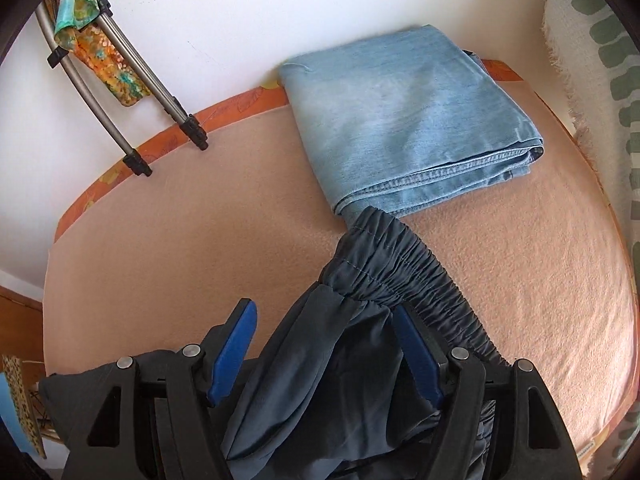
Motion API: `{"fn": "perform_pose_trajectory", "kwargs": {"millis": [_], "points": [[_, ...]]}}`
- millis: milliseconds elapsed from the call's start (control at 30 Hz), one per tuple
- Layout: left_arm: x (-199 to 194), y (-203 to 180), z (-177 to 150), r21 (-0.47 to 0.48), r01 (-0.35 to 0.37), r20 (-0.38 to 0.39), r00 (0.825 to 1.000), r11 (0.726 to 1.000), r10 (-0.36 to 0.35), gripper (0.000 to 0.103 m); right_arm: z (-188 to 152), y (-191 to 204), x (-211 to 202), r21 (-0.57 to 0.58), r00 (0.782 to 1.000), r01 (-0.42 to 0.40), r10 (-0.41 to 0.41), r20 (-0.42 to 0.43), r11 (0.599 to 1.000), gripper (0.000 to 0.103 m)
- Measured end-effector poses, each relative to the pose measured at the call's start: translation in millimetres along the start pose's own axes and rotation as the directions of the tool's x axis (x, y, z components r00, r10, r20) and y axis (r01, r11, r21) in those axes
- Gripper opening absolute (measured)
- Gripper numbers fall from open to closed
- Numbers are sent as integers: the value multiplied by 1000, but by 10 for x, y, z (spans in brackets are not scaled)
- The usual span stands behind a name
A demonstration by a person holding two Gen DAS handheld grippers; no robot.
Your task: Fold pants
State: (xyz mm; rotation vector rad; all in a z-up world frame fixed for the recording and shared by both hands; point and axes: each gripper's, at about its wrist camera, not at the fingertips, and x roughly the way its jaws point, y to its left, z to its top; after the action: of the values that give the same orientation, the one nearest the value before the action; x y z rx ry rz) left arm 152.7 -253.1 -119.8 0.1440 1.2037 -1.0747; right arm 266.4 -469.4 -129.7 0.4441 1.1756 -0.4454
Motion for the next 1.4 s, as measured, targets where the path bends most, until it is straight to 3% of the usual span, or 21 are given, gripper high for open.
{"fn": "perform_pose_trajectory", "kwargs": {"millis": [133,200,267,500,733,867,967,1133,1233,1333,1400], "points": [[271,-124,21,53,-38,-39,998,998,40,58,41,-43,110,-9,999,41,-42,-21,999,66],[331,-114,6,94,-78,-34,996,992,82,48,34,-133,117,12,999,25,-24,-32,1000,41],[392,-117,11,123,-105,-35,993,987,110,4,3,-240,116,45,998,-41,43,-42,998,23],[274,-118,-41,162,-167,17,986,973,166,4,-315,-578,-388,109,980,-194,186,78,975,7],[41,-330,-222,202,-162,59,987,966,153,4,-852,-916,-1089,160,940,-306,272,205,938,5],[12,-564,-364,261,-140,35,990,955,135,4,-1334,-1129,-1339,176,921,-337,286,263,925,5],[103,-722,-462,323,-145,2,988,935,153,3,-1697,-1299,-1253,216,922,-340,279,269,915,4],[218,-871,-569,358,-126,-38,988,925,149,3,-2144,-1735,-827,377,923,-374,300,240,847,2],[330,-918,-610,383,-135,-71,982,914,175,3,-2237,-1823,-614,377,929,-368,314,197,850,3],[393,-885,-628,371,-124,-100,980,920,173,3,-2236,-1858,-593,344,930,-365,324,173,865,17],[417,-868,-606,359,-114,-108,981,927,163,3,-2246,-1906,-708,329,933,-345,284,219,879,46]]}}
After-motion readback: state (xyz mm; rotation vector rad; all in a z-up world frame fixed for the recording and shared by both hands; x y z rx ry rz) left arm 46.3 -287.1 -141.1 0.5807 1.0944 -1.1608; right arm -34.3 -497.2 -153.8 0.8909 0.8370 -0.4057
